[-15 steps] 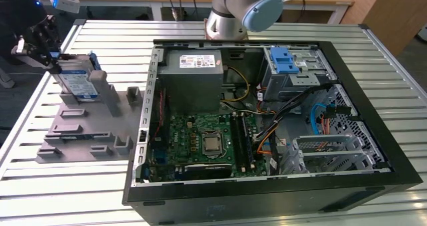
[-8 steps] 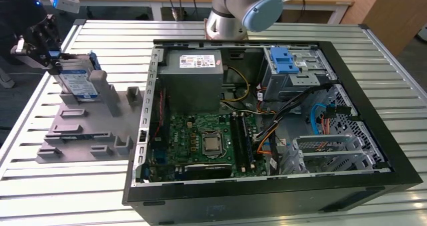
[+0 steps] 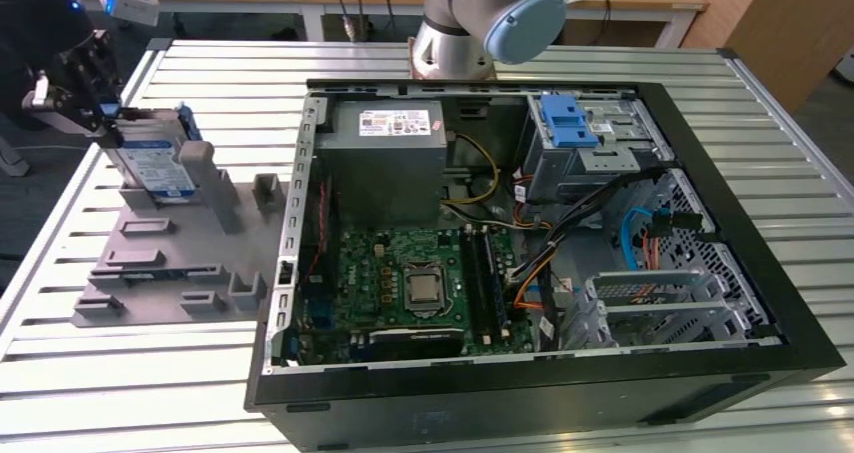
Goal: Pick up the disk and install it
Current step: 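Pick up the disk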
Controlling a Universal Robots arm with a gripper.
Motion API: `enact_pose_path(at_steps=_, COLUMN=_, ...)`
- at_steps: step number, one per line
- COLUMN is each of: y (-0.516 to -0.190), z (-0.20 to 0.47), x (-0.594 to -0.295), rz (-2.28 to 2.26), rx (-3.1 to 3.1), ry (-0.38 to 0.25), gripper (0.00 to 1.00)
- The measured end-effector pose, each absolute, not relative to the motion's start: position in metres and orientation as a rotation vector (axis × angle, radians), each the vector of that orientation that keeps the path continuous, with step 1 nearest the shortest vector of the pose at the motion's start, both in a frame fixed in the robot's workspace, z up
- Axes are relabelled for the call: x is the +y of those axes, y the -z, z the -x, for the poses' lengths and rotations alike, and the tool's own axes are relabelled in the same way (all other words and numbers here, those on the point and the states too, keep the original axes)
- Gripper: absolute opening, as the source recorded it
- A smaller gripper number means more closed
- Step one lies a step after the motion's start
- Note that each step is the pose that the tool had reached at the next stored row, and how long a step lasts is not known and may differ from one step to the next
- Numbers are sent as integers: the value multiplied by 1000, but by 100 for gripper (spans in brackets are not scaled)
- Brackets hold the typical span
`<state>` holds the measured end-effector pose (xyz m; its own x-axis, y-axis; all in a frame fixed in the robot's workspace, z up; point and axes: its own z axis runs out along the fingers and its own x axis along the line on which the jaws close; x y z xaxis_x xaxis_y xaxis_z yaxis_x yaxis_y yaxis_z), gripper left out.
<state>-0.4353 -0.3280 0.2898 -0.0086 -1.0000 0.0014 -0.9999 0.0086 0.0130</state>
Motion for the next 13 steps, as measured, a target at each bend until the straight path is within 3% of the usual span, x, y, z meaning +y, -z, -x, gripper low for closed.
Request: enact_pose_path(at_steps=13, y=-299, z=435, x=-328, rz=-2205, rx=-2224, ry=13, gripper=36)
